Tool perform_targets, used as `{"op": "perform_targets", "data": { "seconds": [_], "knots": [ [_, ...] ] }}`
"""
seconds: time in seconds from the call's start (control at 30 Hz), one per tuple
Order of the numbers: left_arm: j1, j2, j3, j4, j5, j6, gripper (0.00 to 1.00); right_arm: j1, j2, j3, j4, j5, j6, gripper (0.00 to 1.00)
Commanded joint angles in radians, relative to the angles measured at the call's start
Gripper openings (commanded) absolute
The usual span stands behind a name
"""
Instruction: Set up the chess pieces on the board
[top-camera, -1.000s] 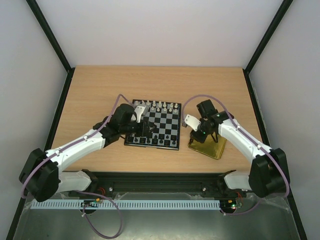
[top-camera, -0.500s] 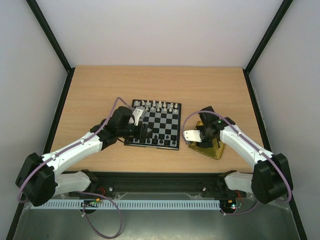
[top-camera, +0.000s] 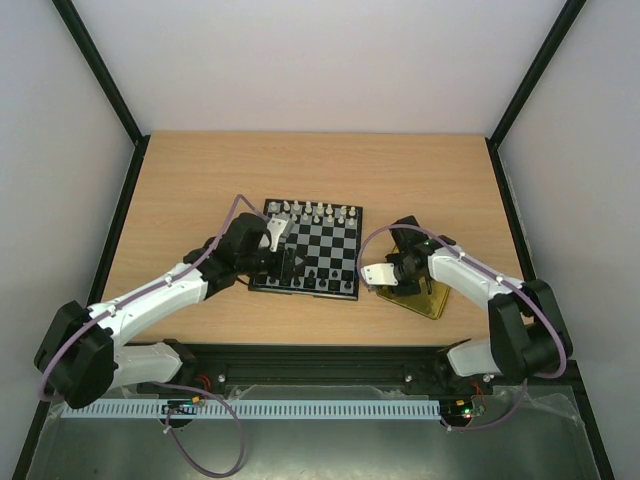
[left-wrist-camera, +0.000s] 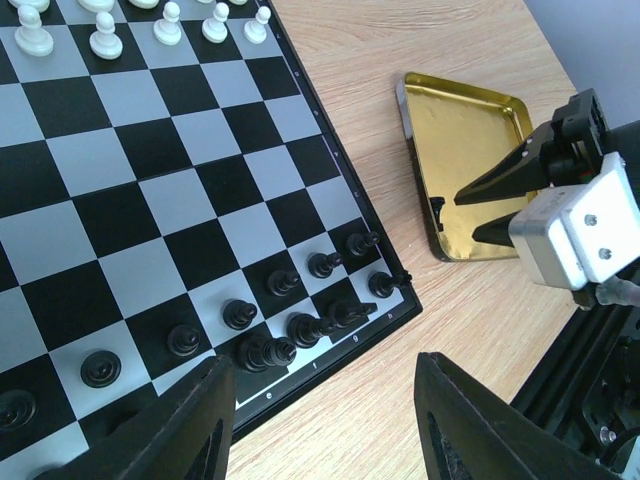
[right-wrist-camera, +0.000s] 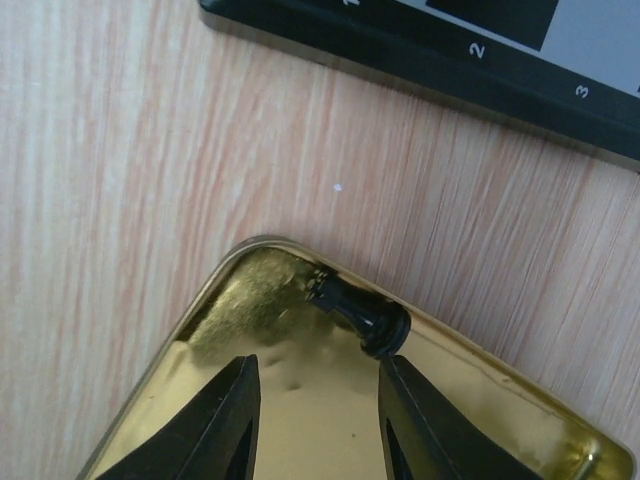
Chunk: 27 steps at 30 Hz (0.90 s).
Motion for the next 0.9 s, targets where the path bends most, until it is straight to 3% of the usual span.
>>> {"op": "perform_targets", "data": {
  "seconds": [0.0, 0.87],
  "knots": [
    [-0.005, 0.011, -0.003, -0.007, -0.001, 0.009, 0.52, -0.001, 0.045, -0.016, 0.075, 0.024, 0.015, 0.34],
    [-0.01, -0.004, -0.04, 0.013, 0.002, -0.014, 0.53, 0.001, 0.096, -0.027, 0.015, 0.014, 0.003, 0.33]
  ]
}}
